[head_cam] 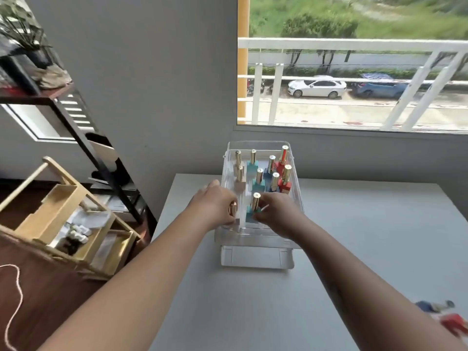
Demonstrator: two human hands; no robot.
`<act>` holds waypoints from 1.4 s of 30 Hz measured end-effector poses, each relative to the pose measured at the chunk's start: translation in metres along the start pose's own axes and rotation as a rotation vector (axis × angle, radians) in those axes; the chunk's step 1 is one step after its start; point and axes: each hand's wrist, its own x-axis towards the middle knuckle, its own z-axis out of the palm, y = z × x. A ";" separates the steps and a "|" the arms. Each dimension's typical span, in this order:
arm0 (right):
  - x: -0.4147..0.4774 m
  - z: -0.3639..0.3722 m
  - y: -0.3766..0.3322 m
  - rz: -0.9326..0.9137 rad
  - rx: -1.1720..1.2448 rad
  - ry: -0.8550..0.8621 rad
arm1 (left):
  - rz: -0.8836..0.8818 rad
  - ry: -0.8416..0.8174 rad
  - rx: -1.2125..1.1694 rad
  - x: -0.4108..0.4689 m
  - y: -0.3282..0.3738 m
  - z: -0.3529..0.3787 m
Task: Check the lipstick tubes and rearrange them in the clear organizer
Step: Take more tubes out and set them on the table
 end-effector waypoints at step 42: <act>-0.179 -0.032 0.273 0.355 0.333 0.198 | -0.017 0.009 -0.651 -0.044 0.246 0.207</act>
